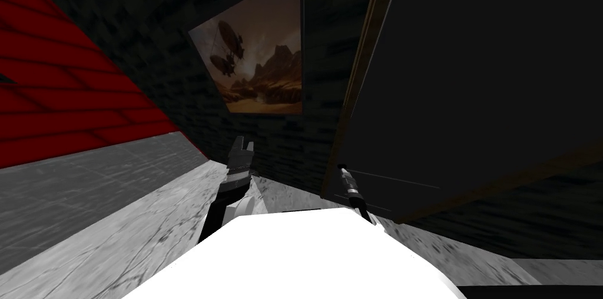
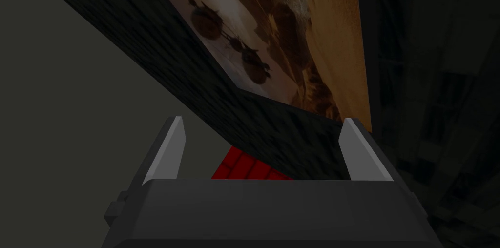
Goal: Pull the door open
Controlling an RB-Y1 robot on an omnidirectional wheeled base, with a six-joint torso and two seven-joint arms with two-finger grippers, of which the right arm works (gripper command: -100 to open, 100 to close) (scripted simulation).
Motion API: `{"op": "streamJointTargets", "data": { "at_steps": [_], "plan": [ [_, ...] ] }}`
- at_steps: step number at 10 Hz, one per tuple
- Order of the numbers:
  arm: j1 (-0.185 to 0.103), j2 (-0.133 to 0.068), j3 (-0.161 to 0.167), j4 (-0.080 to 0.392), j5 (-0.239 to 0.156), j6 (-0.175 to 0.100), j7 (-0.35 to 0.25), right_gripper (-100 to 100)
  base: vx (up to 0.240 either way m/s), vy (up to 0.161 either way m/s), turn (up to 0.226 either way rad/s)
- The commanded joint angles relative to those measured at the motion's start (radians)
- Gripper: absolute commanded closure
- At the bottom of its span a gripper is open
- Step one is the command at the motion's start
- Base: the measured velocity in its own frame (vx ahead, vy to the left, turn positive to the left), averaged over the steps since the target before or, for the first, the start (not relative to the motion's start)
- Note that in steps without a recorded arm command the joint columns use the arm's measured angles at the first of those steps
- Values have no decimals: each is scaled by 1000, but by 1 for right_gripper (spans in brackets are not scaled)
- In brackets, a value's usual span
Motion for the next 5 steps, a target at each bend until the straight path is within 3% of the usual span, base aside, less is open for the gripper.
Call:
{"op": "streamJointTargets", "data": {
  "at_steps": [1,5],
  "plan": [
    [1,0,5,2,-12,-1,-45,100,-21,-6,31],
    [3,-6,17,2,-46,-3,-141,100,-30,-11,51]
  ]
}}
